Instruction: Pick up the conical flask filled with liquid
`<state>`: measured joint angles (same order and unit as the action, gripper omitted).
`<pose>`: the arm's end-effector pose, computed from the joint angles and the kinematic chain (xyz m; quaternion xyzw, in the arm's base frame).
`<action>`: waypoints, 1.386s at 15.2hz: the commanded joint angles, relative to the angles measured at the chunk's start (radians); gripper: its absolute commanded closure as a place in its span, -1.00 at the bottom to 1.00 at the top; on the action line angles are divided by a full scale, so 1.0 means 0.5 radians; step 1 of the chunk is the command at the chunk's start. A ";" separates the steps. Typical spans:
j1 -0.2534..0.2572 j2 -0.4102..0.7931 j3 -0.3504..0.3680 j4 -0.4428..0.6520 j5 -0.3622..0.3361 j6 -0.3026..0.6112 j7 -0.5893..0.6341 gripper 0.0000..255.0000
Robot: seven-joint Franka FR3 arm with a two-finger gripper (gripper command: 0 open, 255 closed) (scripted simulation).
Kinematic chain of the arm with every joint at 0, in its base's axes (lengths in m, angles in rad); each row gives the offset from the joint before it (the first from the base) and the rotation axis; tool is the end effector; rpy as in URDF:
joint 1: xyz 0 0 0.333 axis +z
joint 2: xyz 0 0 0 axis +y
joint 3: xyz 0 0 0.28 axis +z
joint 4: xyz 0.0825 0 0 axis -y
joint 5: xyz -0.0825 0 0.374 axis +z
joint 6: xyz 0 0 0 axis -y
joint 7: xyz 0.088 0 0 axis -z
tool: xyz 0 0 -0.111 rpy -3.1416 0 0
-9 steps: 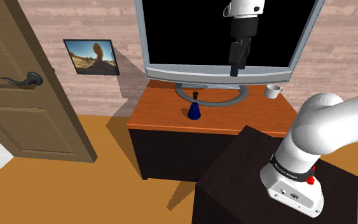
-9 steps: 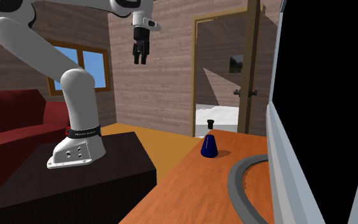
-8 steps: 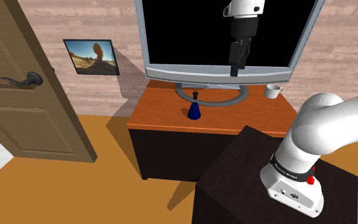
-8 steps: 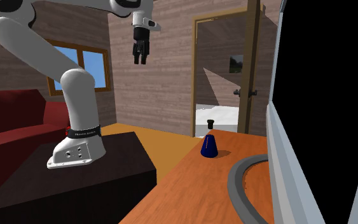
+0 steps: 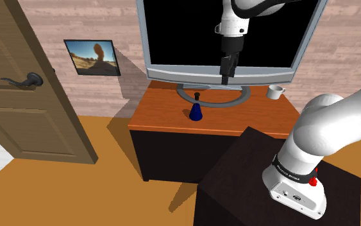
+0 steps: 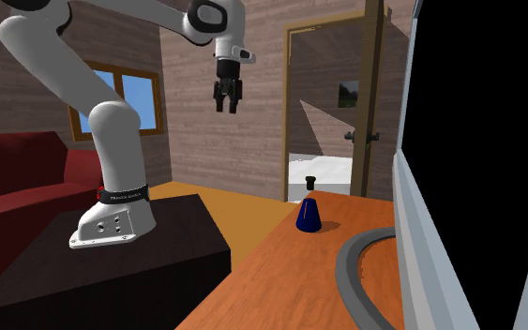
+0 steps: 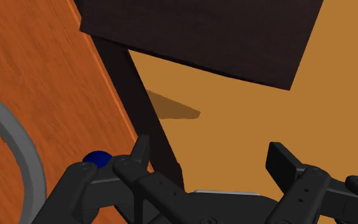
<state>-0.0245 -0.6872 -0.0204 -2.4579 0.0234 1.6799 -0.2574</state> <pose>0.3464 -0.0136 0.4899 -0.9931 -0.1067 0.0423 0.0246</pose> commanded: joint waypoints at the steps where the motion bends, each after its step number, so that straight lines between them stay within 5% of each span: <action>1: -0.014 0.104 -0.040 -0.013 -0.038 0.136 -0.069 -1.00; 11: -0.054 0.756 -0.205 0.092 -0.131 0.757 -0.363 -1.00; 21: -0.090 1.508 -0.306 0.484 -0.062 1.192 -0.671 -1.00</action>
<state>-0.0680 0.0326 -0.1721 -2.2339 -0.0128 2.2554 -0.5803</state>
